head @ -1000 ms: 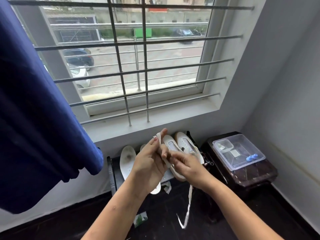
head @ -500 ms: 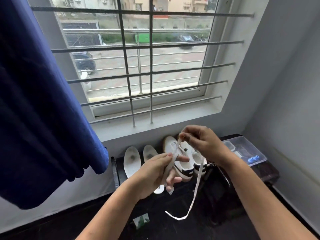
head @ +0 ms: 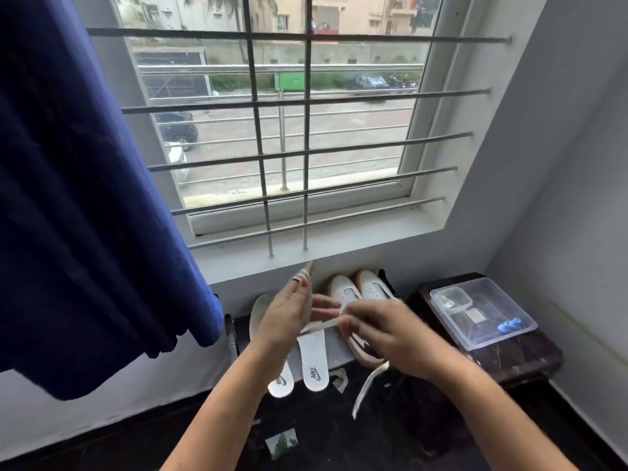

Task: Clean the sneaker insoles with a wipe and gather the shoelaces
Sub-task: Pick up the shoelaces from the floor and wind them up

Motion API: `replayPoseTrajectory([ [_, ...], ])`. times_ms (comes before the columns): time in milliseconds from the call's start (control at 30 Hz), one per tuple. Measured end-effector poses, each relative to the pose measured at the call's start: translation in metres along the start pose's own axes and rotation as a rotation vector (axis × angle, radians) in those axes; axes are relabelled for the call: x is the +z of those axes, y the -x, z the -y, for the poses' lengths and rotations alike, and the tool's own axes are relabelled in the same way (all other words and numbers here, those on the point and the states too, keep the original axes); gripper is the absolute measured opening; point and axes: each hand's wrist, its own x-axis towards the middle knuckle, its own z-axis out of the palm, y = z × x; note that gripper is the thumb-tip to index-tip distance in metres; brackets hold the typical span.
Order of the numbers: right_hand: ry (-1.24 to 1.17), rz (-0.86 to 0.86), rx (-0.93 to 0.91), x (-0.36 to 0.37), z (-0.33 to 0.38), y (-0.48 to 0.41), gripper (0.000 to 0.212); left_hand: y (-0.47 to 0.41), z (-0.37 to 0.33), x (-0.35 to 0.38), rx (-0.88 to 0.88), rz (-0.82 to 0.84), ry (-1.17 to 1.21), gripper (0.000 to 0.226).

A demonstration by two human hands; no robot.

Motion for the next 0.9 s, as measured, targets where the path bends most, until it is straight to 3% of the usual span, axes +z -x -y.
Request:
replayPoseTrajectory([
  [100,0.004,-0.144,-0.057,-0.027,0.002,-0.015,0.020,0.006,0.005,0.003,-0.159,0.238,-0.049,0.046],
  [233,-0.283,-0.210,0.018,-0.025,-0.019,-0.030,0.018,0.020,-0.003,0.013,-0.256,0.595,0.271,0.044],
  [300,-0.407,-0.213,0.072,-0.006,-0.031,-0.030,0.021,0.019,-0.007,0.016,-0.234,0.568,0.518,0.043],
  [400,-0.437,-0.137,0.113,0.030,-0.042,-0.019,0.021,0.011,-0.008,0.013,-0.143,0.354,0.654,0.046],
  [533,-0.256,0.019,0.115,0.047,-0.032,-0.002,0.021,0.001,-0.004,-0.001,-0.107,0.127,0.591,0.042],
  [667,0.081,0.138,0.064,0.032,-0.018,0.004,0.024,-0.003,0.003,-0.011,-0.109,0.012,0.301,0.042],
  [733,0.133,0.098,0.036,0.013,-0.008,0.000,0.021,-0.005,0.010,-0.011,-0.133,0.023,0.165,0.041],
  [900,0.071,-0.069,-0.042,-0.030,0.002,-0.021,0.013,0.011,0.010,0.005,-0.336,0.305,0.048,0.048],
])
